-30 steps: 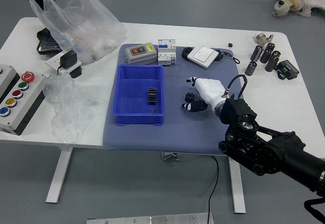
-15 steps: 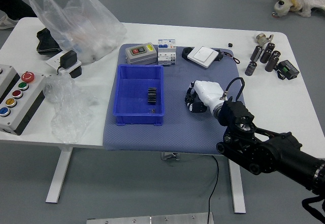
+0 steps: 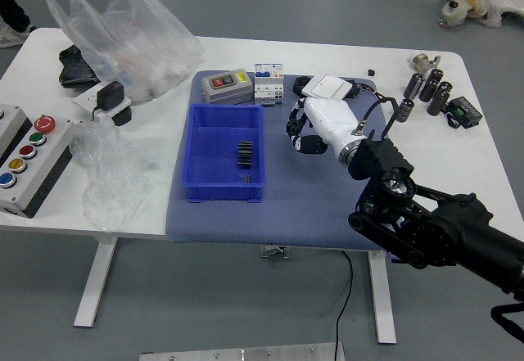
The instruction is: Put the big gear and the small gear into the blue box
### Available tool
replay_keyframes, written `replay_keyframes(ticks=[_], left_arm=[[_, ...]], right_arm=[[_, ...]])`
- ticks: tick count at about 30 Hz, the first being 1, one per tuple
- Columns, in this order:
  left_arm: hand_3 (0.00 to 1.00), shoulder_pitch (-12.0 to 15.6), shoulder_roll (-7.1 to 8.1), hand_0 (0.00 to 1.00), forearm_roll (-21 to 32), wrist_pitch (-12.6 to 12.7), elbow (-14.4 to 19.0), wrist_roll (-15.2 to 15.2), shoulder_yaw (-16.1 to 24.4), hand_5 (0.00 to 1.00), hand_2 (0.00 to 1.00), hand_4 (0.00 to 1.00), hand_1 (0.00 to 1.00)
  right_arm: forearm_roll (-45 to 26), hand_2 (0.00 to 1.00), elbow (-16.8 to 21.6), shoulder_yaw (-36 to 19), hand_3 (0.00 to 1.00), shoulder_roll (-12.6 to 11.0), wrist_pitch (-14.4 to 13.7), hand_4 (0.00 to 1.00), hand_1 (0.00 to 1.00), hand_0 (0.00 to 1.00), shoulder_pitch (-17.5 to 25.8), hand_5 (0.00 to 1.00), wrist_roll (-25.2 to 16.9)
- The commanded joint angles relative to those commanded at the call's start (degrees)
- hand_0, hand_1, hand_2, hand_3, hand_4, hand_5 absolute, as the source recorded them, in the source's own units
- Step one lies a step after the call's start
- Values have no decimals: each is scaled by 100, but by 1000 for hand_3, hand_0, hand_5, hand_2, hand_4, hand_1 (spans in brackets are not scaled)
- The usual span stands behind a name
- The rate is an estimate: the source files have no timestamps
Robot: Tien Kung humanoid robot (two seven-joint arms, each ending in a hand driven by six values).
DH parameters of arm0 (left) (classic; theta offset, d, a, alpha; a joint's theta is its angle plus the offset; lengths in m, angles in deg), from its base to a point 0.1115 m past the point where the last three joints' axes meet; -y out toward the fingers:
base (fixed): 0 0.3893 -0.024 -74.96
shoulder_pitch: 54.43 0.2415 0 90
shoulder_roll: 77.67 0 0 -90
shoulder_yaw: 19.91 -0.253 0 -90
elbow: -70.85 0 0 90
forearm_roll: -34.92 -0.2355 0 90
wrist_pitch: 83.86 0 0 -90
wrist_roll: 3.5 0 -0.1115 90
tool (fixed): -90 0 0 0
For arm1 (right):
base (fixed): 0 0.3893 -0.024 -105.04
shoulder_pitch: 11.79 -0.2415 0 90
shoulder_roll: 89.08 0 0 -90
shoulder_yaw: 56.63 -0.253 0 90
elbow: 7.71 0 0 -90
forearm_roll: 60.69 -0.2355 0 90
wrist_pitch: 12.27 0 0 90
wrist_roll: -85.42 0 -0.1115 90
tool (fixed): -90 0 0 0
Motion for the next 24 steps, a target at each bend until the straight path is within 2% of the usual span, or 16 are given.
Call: replay_keyframes(ticks=[3,4,9,10,15,16,21,22,24], left_arm=[[660,7,3,621,-7,-1,0,-5,0,275,517,697,517],[660,7,5,621,-7,-1,0,-5,-3,274,517,696,518],[660,-3,15,621,-15,-2,0,-9,-6,274,517,696,518],[660,-5,17,620,-17,-2,0,-9,-6,273,517,696,517],[660,7,21,620,-24,-1,0,-19,2,273,517,696,517],[660,10,22,621,-28,-1,0,-22,6,273,517,697,519],[660,11,29,621,-38,-1,0,-21,14,273,517,697,519],[661,10,30,621,-37,-1,0,-19,13,275,517,697,519],[661,7,30,621,-33,0,0,-17,11,275,517,697,519]], right_arm=[[1,424,274,178,440,96,-190,406,496,402,-135,27,-109],[-17,495,336,247,454,128,-247,441,521,441,-171,2,-156],[-115,495,453,624,454,287,-421,441,521,441,-325,2,-325],[-123,596,438,672,468,306,-410,418,603,513,-336,2,-322],[-172,596,318,859,468,360,-201,418,603,513,-334,2,-237],[-171,743,304,875,611,366,-152,472,725,629,-331,18,-214],[-164,743,252,882,611,380,24,472,725,629,-311,18,-128],[-165,849,243,882,716,381,53,423,810,722,-308,269,-111],[-158,849,229,879,716,383,113,423,810,722,-303,269,-73]])
